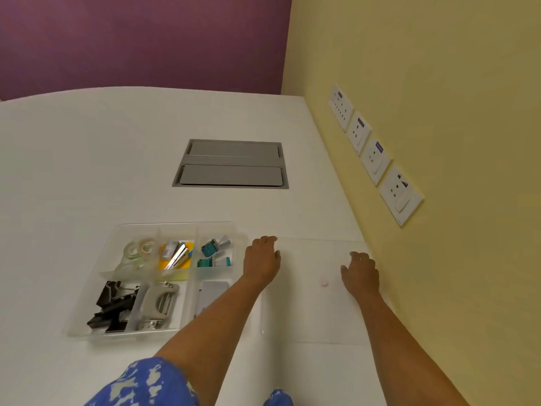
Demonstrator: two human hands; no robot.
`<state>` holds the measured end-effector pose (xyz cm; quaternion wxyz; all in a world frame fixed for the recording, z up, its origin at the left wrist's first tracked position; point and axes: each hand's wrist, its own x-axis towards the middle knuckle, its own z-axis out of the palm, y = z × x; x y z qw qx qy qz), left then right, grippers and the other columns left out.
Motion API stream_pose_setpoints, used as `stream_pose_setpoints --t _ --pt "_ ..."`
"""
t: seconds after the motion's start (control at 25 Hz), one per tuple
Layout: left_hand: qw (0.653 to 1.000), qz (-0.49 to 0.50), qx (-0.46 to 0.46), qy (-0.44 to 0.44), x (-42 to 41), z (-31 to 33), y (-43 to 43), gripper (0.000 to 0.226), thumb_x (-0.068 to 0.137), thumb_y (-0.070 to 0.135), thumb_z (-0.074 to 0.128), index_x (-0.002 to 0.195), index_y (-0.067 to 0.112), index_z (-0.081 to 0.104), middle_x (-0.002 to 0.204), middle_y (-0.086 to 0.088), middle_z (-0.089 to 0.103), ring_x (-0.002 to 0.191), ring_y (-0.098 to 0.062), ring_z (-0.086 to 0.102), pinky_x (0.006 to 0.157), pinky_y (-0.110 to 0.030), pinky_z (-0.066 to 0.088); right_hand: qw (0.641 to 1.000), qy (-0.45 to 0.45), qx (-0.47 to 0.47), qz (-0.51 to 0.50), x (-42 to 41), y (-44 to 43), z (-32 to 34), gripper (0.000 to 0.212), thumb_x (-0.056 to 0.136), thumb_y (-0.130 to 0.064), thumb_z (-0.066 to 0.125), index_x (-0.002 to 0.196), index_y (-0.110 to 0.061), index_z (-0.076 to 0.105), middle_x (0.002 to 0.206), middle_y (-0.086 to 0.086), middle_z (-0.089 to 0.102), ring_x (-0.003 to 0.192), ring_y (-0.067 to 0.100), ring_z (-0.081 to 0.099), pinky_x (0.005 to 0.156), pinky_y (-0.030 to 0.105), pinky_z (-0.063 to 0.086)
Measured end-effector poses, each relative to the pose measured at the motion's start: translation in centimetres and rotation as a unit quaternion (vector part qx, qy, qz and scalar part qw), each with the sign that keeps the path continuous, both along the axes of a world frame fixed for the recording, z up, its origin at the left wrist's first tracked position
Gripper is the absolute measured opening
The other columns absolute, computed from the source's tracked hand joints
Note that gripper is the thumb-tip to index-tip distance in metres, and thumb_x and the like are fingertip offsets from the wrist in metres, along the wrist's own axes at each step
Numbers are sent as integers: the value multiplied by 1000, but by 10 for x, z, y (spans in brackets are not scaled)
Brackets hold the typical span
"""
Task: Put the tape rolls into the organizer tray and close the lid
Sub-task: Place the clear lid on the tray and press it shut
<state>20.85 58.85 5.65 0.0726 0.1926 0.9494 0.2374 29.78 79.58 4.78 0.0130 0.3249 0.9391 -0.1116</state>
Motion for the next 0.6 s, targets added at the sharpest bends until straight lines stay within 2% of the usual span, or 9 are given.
stream_pose_setpoints --t 0.16,0.28,0.48,0.52,0.6 --pt "990 88 -1 -106 -3 -8 16 53 99 24 41 146 8 24 151 -12 32 138 -28 31 110 -39 30 999 4 14 -47 10 31 -15 51 99 -29 45 141 -4 34 148 14 36 134 29 39 112 37 36" --pt "963 184 55 -190 -5 -8 26 56 98 24 43 146 3 21 150 -17 31 138 -32 31 110 -41 31 998 9 26 -51 5 32 -23 52 100 -31 42 144 -6 32 147 13 36 134 28 38 110 38 38" --pt "912 282 92 -285 -17 -2 30 49 98 32 43 132 -3 44 137 -21 47 126 -34 45 108 -41 39 995 29 7 -95 -4 28 -24 47 98 -26 46 140 -5 37 141 14 43 128 30 44 102 42 44" --pt "903 287 117 -296 -21 -1 27 47 98 32 43 129 -4 49 133 -22 51 122 -35 49 105 -42 42 995 32 6 -98 -6 29 -25 47 98 -25 46 140 -5 38 141 14 44 128 31 45 101 42 44" --pt "868 306 239 -309 -27 5 25 40 100 24 42 125 -4 54 127 -23 57 104 -34 60 92 -40 51 995 26 14 -97 -9 30 -24 46 99 -26 44 139 -5 38 140 15 44 127 31 45 100 43 45"
